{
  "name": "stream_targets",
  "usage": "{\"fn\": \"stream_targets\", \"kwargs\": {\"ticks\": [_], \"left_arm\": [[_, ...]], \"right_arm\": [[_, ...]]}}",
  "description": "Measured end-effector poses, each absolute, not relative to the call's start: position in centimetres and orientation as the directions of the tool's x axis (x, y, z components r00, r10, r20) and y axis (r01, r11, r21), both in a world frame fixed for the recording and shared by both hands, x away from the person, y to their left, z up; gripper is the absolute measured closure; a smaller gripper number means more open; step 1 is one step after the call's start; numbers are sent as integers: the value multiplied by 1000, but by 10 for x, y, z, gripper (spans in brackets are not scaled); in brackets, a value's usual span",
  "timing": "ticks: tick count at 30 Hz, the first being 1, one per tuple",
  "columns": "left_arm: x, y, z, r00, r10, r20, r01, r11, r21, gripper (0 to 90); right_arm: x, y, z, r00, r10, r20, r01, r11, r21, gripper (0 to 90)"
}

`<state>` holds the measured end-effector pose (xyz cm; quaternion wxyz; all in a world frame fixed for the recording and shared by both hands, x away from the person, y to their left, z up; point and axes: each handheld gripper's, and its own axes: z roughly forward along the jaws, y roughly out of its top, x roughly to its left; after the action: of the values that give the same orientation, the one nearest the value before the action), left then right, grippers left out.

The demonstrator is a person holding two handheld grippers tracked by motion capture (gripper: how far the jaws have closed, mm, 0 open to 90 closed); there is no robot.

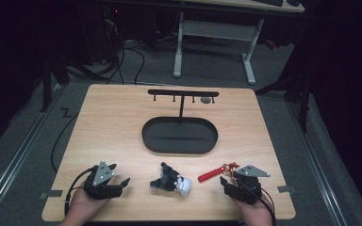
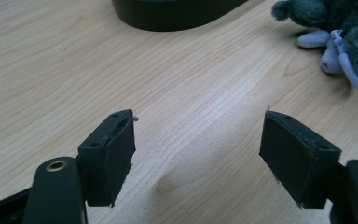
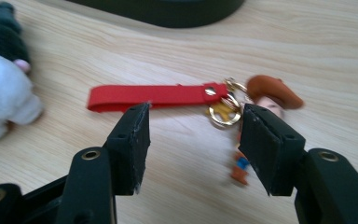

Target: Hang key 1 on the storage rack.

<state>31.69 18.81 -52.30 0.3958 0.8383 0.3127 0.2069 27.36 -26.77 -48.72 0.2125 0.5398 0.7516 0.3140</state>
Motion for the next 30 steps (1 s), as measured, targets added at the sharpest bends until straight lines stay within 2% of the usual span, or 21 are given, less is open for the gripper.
{"fn": "stream_targets", "kwargs": {"ticks": [3, 4, 6, 14, 17, 21, 24, 30], "left_arm": [[317, 187, -523, 726, 682, 92, 360, -490, 794, 273], [316, 185, -523, 727, 680, 91, 357, -489, 796, 274], [316, 183, -522, 729, 678, 94, 349, -486, 801, 276], [319, 181, -521, 732, 676, 91, 347, -483, 804, 284], [320, 179, -522, 741, 666, 91, 341, -489, 803, 289], [321, 175, -520, 754, 649, 100, 326, -502, 801, 289], [321, 170, -518, 758, 642, 114, 307, -506, 806, 293], [320, 163, -518, 769, 624, 141, 281, -528, 802, 295]], "right_arm": [[275, -271, -484, -316, 949, 10, 700, 226, 678, 415], [275, -273, -481, -311, 950, -34, 705, 255, 662, 403], [276, -276, -477, -318, 947, -48, 718, 274, 640, 376], [287, -279, -469, -340, 940, -25, 783, 298, 546, 326], [298, -280, -463, -346, 937, -57, 822, 332, 463, 322], [305, -278, -463, -342, 939, -49, 859, 333, 390, 324], [313, -273, -465, -376, 924, -76, 868, 379, 320, 335], [326, -272, -469, -372, 927, -52, 885, 371, 279, 302]]}}
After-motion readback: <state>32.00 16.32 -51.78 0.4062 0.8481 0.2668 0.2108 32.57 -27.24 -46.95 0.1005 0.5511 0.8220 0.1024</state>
